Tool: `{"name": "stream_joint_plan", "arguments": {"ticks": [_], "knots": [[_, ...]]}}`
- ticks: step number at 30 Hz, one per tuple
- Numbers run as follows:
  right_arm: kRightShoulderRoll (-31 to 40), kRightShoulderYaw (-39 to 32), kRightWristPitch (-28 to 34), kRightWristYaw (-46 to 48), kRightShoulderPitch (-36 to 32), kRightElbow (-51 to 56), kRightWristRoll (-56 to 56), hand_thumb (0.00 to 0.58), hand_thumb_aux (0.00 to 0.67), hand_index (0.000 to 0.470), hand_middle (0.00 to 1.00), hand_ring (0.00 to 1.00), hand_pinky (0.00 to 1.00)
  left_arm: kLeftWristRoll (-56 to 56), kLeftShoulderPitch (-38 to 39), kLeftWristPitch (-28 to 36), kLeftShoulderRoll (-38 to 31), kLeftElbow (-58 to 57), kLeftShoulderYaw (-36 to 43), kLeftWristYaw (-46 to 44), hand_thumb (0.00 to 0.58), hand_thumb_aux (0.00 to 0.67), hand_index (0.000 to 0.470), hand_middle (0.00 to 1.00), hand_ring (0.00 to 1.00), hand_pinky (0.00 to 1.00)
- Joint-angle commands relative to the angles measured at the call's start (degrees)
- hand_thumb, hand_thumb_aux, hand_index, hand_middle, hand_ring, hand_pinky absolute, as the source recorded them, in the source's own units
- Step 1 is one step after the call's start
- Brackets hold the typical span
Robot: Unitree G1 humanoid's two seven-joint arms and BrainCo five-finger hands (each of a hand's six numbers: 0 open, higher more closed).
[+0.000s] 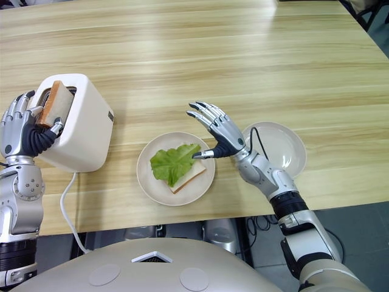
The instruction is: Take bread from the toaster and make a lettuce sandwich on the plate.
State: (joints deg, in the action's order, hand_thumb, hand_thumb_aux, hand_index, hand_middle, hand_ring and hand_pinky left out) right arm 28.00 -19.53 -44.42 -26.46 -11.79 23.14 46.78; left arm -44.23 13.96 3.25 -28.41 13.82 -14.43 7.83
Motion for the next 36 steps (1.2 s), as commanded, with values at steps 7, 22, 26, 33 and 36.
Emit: {"name": "stream_joint_plan", "arguments": {"ticks": [7,22,26,33,36], "knots": [[-0.7,-1.0,1.3,-0.3,-0.2,0.9,1.4,0.000,0.000,0.000,0.00,0.00,0.00,3.3,-4.4,-3.9,0.2,7.9,-5.4,7.6,0.580,0.670,0.460,1.00,1.00,1.00],[0.0,3.0,0.7,-1.8,0.1,-2.3,-3.3,0.000,0.000,0.000,0.00,0.00,0.00,21.8,-12.8,-7.2,7.2,19.9,4.6,-4.4,0.580,0.670,0.460,1.00,1.00,1.00],[0.6,5.0,-1.7,-2.3,1.3,-5.9,-5.3,0.000,0.000,0.000,0.00,0.00,0.00,27.1,-9.1,-9.1,12.1,16.4,14.6,-9.7,0.580,0.670,0.460,1.00,1.00,1.00],[2.6,7.6,-2.5,-0.7,5.0,-9.4,-6.3,0.000,0.000,0.000,0.00,0.00,0.00,38.7,-2.7,-6.1,18.0,7.5,24.5,-18.6,0.580,0.670,0.460,1.00,1.00,1.00],[3.2,7.8,-3.2,0.5,6.6,-9.8,-6.8,0.000,0.000,0.000,0.00,0.00,0.00,42.9,-0.5,-3.8,19.5,4.4,26.4,-21.7,0.580,0.670,0.460,1.00,1.00,1.00]]}}
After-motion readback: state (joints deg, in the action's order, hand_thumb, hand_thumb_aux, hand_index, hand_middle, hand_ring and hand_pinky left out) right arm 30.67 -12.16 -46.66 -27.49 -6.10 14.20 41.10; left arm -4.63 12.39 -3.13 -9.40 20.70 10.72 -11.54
